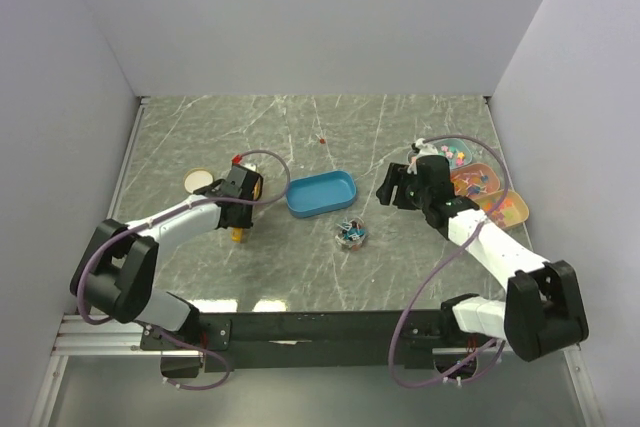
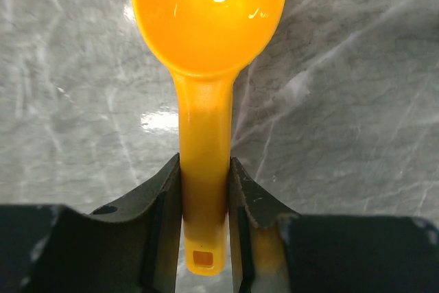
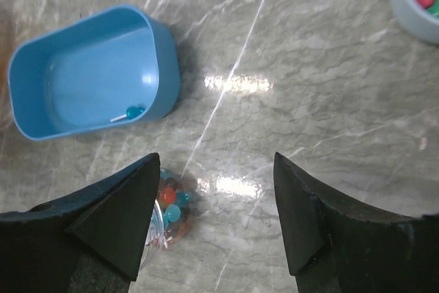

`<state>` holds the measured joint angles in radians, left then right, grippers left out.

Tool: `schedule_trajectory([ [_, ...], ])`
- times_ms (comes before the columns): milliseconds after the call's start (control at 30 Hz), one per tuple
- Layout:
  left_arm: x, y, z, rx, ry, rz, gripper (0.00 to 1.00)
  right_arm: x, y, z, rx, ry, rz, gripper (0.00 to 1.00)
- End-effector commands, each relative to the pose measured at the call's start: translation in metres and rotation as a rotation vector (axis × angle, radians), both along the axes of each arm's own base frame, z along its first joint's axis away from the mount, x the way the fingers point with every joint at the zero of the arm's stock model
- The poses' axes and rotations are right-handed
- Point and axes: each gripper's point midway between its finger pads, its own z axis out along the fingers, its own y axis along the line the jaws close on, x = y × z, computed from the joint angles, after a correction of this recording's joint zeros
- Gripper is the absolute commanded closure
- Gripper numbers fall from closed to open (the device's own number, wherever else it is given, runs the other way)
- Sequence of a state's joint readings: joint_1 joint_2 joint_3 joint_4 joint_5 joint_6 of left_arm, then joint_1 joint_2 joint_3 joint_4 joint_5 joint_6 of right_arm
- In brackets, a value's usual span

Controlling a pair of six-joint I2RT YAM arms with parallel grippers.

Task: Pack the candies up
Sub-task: Adjust the spatula.

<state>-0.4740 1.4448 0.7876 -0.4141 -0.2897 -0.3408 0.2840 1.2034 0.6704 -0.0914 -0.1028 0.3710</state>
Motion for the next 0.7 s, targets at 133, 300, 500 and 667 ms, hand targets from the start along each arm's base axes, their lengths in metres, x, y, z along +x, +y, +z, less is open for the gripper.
schedule_trajectory([
  [133, 0.017, -0.013, -0.002, -0.103, -0.052, 0.085, 0.81, 0.016, 0.033, -0.002, 0.026, 0.030, 0.077, 0.27],
  [300, 0.017, -0.013, 0.005, -0.127, -0.076, 0.095, 0.72, 0.027, 0.053, -0.005, 0.037, 0.059, 0.101, 0.28],
  [500, 0.020, -0.007, 0.045, -0.163, -0.201, 0.110, 0.39, 0.041, 0.072, -0.013, 0.015, 0.103, 0.133, 0.30],
  [667, 0.021, 0.003, 0.092, -0.174, -0.335, 0.111, 0.14, 0.053, 0.085, -0.021, -0.047, 0.135, 0.152, 0.36],
])
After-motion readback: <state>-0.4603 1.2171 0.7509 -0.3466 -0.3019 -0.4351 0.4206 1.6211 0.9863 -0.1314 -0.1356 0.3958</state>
